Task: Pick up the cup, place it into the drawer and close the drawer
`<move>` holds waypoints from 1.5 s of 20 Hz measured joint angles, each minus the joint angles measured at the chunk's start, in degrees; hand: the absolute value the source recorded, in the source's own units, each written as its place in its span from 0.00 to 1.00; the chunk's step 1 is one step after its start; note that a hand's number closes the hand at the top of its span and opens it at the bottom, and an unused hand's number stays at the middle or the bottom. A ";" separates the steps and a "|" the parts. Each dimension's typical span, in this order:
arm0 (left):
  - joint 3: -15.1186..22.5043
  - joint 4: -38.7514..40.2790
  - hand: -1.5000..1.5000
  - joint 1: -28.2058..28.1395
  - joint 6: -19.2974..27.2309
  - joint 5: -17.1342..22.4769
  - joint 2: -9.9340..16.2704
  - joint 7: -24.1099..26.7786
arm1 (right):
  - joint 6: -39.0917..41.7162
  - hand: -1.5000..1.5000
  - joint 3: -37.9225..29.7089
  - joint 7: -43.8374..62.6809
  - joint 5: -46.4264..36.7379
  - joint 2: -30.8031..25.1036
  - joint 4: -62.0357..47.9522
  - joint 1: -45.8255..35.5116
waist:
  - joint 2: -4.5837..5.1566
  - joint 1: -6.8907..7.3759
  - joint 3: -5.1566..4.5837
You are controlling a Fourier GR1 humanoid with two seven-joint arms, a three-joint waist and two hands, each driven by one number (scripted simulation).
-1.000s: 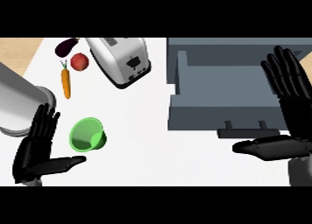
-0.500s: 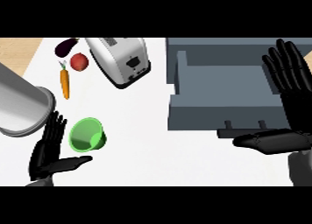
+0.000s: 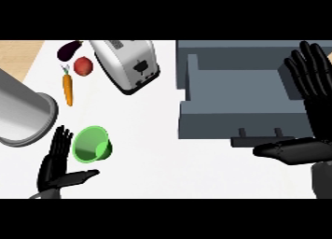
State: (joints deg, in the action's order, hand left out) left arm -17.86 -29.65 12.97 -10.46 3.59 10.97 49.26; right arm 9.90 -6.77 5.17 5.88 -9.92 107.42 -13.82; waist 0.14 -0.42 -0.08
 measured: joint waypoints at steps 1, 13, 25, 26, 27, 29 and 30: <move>-0.38 2.68 0.00 1.52 -0.04 -0.14 0.35 1.61 | -0.28 0.00 0.42 0.90 -0.19 0.15 0.90 0.01 | 0.03 -0.12 0.00; -1.52 17.92 0.00 9.94 1.44 -1.80 1.76 8.67 | 1.62 0.00 -0.88 1.25 1.45 -1.41 -1.19 -2.21 | 0.15 -0.56 0.17; -0.80 18.57 1.00 12.71 -3.38 -1.90 0.14 7.91 | 1.58 0.00 -1.47 2.67 1.88 -1.89 -0.86 -2.25 | 0.33 -0.85 -0.07; -0.63 18.12 1.00 12.60 -3.40 -2.09 0.12 8.46 | 1.61 0.00 -1.50 2.48 1.83 -1.91 -0.82 -2.24 | 0.38 -0.93 -0.10; -0.48 17.55 1.00 12.43 -2.83 -2.31 -0.19 9.28 | 1.65 0.00 -1.41 2.42 1.62 -1.98 -0.91 -2.24 | 0.39 -0.90 -0.11; -0.71 16.12 1.00 12.79 -0.22 -2.44 -0.47 10.72 | 1.68 0.00 -1.67 2.62 1.69 -2.25 -0.98 -2.44 | 0.38 -0.84 -0.12; -0.98 15.59 1.00 13.02 1.90 -2.45 -0.86 11.40 | 1.75 0.00 -1.60 2.27 1.50 -2.22 -1.26 -2.37 | 0.41 -0.84 -0.12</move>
State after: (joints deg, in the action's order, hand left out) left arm -18.84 -14.06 25.99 -8.56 1.14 10.11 60.66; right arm 11.65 -8.37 7.44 7.38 -12.14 106.16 -16.19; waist 0.54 -1.26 -0.19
